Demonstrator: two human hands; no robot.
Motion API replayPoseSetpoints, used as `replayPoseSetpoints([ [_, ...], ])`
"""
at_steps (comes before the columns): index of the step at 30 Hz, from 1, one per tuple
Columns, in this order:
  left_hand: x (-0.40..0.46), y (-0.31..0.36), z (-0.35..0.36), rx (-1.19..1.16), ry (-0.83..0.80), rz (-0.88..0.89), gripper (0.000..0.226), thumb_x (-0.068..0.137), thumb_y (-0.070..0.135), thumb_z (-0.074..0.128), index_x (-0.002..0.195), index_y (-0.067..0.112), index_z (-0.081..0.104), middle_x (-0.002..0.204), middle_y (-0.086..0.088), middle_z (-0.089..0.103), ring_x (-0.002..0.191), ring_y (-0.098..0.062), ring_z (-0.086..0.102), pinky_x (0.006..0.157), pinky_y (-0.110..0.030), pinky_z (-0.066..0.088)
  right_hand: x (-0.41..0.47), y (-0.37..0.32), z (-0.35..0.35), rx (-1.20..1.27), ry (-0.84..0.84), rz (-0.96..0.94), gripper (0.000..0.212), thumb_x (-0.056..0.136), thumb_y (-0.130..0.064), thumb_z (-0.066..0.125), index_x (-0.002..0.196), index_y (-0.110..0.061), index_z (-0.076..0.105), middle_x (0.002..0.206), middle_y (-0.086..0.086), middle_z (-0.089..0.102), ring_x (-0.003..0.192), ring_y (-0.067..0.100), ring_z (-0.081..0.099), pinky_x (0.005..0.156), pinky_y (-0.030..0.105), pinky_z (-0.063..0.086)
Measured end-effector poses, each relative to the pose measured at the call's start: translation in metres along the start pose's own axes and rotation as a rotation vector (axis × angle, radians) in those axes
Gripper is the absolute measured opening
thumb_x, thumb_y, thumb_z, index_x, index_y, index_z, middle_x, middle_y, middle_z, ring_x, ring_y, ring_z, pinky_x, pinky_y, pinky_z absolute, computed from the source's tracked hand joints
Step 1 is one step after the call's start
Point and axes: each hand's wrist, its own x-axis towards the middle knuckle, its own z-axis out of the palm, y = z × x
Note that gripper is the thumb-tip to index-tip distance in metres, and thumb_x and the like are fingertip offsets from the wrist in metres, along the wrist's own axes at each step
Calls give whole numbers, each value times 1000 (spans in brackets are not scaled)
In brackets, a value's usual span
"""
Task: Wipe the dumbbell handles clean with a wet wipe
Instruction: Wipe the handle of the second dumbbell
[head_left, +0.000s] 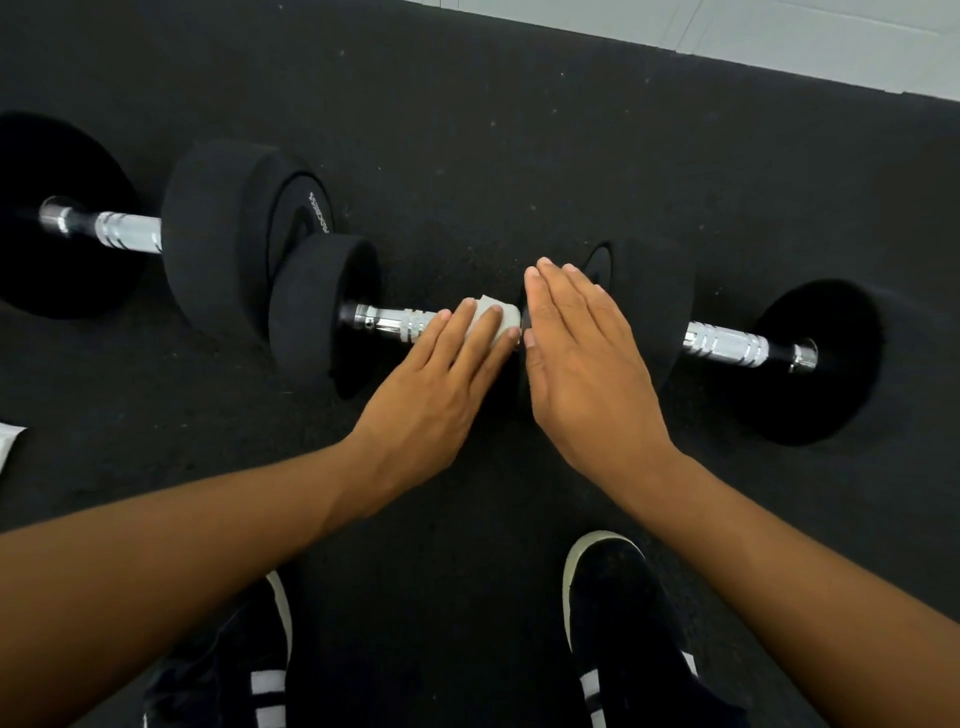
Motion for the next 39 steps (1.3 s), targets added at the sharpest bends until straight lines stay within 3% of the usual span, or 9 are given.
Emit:
replayPoseSetpoints([
  [4, 25, -6, -22, -152, -20, -66, 75, 90, 35, 55, 152, 4, 28, 142, -15, 45, 129, -33, 47, 116, -48, 34, 2, 0, 0, -19, -4, 4, 53, 110, -26, 31, 158, -4, 29, 164, 14, 32, 154, 27, 26, 127, 43, 23],
  [9, 39, -20, -25, -244, -6, -70, 41, 95, 31, 53, 131, 14, 47, 119, -7, 57, 105, -25, 58, 100, -40, 45, -1, 0, 1, -37, -8, -15, 53, 110, -26, 30, 159, -4, 27, 165, 14, 31, 155, 27, 25, 126, 44, 24],
  [17, -6, -20, -7, -112, 108, -221, 54, 103, 24, 32, 150, -3, 32, 148, -25, 42, 147, -41, 32, 122, -51, 26, -3, 1, 1, -28, 2, -20, 53, 111, -25, 34, 159, -4, 28, 165, 13, 31, 155, 27, 25, 126, 44, 24],
  [22, 3, -11, -14, -45, 68, -70, 66, 97, 14, 0, 156, -8, 17, 159, -32, 27, 152, -44, 20, 125, -52, 21, -1, 0, 3, -26, 14, -12, 52, 111, -26, 31, 158, -4, 30, 165, 14, 32, 155, 27, 26, 126, 44, 25],
  [29, 33, -36, -16, -292, 56, 87, 62, 97, 25, 45, 155, 6, 33, 140, -12, 52, 126, -27, 52, 110, -41, 41, 1, 1, 3, -29, 18, -18, 53, 110, -26, 30, 158, -4, 30, 164, 14, 34, 154, 28, 28, 126, 44, 25],
  [33, 28, -49, -21, -384, 44, 105, 62, 102, 25, 43, 158, 5, 25, 143, -12, 53, 128, -27, 54, 110, -40, 42, -1, 1, 2, -27, 14, -15, 53, 110, -27, 31, 158, -4, 30, 164, 14, 33, 154, 28, 27, 126, 43, 24],
  [35, 24, -51, -21, -415, 81, 61, 54, 106, 23, 40, 155, 4, 30, 130, -11, 60, 113, -26, 61, 93, -34, 49, -2, 0, 2, -19, 19, -14, 53, 110, -26, 32, 158, -3, 31, 164, 14, 34, 154, 28, 28, 126, 44, 24],
  [37, 22, -53, -20, -399, 120, -23, 36, 106, 25, 42, 140, 11, 47, 112, -5, 63, 91, -20, 63, 71, -27, 43, -2, 0, 1, -6, 20, -16, 53, 110, -26, 33, 158, -4, 31, 164, 14, 34, 154, 28, 28, 126, 44, 25],
  [39, 18, -53, -20, -343, 142, -63, 18, 105, 24, 48, 119, 16, 55, 101, -1, 63, 82, -17, 62, 64, -25, 35, -2, 1, 1, 4, 16, -15, 53, 110, -27, 32, 158, -4, 31, 164, 13, 34, 154, 28, 27, 126, 44, 24],
])
